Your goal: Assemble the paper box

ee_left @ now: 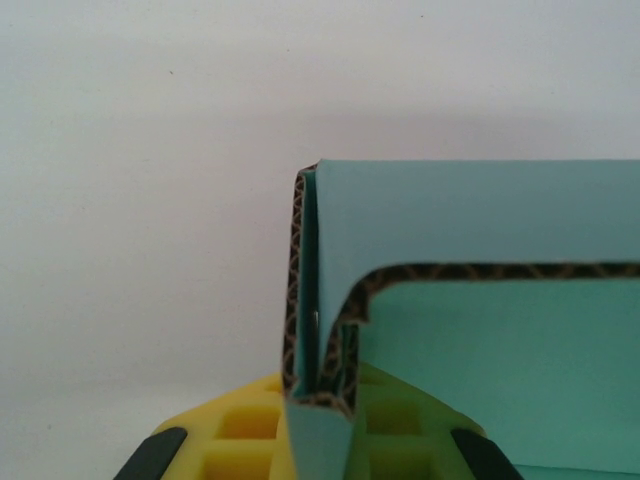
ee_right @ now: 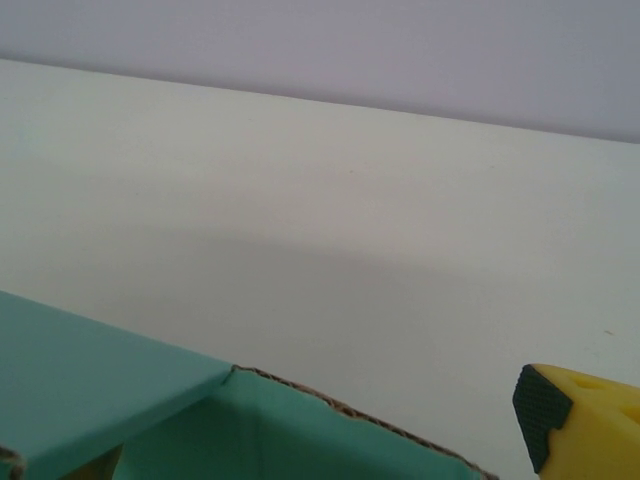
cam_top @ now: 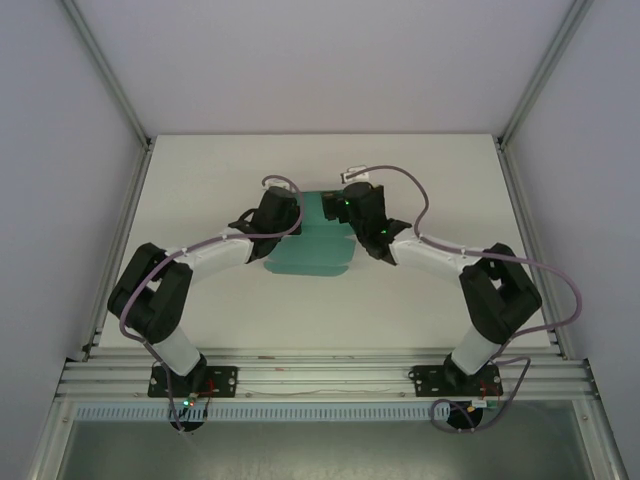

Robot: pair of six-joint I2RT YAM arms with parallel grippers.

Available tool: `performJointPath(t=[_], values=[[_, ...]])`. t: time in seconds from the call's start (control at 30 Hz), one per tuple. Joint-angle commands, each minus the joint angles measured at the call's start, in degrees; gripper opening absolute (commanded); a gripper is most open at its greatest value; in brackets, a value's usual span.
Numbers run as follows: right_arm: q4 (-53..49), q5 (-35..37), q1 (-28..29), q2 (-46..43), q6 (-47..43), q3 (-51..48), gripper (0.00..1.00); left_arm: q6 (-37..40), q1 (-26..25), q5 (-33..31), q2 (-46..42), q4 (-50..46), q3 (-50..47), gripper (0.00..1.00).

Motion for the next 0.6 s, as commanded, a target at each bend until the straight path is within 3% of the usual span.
performJointPath(t=[0.0,0.17,0.33,0.57], values=[[-5.19,4.42,-0.18,-6.87,0.7,-2.03,0.99,-0.73,-0.78,-2.5,-0.88,-2.97,1.69,0.0],[-16.7,0.14,-1.23,-17.44,4.68,-8.43,1.0,-0.03,-0.66,-4.35,-2.31,-3.51,1.65,0.0],[-24.16,-9.71,-4.35,-25.77,10.22,-15.11,1.0,-0.02,-0.54,-4.98,-3.23,-3.4,1.61,0.0],[-21.38,-13.55,-7.58,-23.87,14.33,-17.78,1.0,0.08,-0.42,-3.46,-3.41,-3.27,1.76,0.0]])
